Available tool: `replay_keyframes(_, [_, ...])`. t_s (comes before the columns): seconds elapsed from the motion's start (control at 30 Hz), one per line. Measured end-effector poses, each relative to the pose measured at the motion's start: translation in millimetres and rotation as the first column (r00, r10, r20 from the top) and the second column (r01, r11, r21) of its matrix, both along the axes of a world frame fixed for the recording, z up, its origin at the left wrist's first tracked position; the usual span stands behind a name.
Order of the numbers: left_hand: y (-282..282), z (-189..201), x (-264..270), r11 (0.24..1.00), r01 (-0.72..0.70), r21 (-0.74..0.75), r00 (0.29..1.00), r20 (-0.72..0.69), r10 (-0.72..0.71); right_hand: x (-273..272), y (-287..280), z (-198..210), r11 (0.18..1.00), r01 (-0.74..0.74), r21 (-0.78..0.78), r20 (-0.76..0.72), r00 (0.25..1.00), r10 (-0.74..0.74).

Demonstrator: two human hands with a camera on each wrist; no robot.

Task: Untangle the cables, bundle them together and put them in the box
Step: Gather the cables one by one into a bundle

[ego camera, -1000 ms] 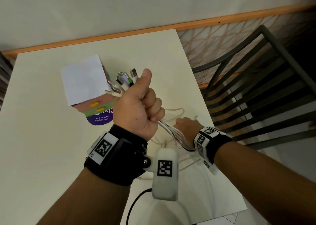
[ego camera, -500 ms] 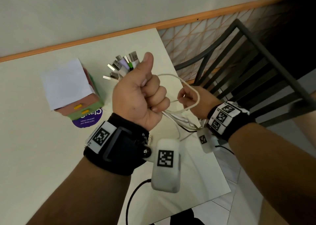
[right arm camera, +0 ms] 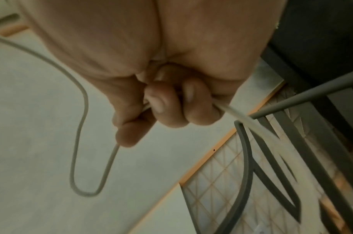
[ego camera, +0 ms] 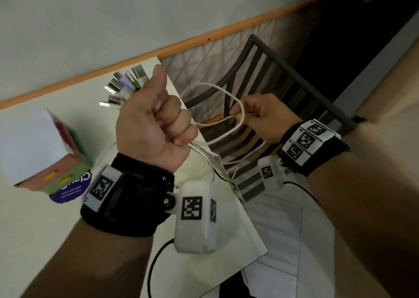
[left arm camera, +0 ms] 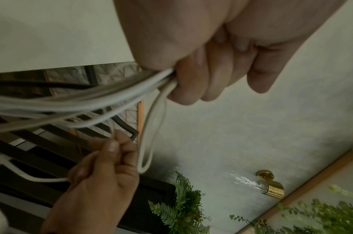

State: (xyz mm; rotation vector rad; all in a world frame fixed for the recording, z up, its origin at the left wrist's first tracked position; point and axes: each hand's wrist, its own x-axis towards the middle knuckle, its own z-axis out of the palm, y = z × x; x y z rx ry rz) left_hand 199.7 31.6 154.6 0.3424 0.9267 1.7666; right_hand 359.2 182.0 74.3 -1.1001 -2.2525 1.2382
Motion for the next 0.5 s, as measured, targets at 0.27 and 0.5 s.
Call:
replay_keyframes(0.27, [6.7, -0.7, 0.7, 0.999, -0.023, -0.023, 0.999, -0.023, 0.022, 4.2, 15.1, 47.1, 0.989, 0.131, -0.061, -0.416, 0.898, -0.145])
replay_keyframes(0.5, [11.4, -5.6, -0.2, 1.000, 0.007, 0.012, 1.000, 0.025, -0.007, -9.1, 15.0, 49.5, 0.984, 0.173, 0.042, -0.384, 0.912, -0.144])
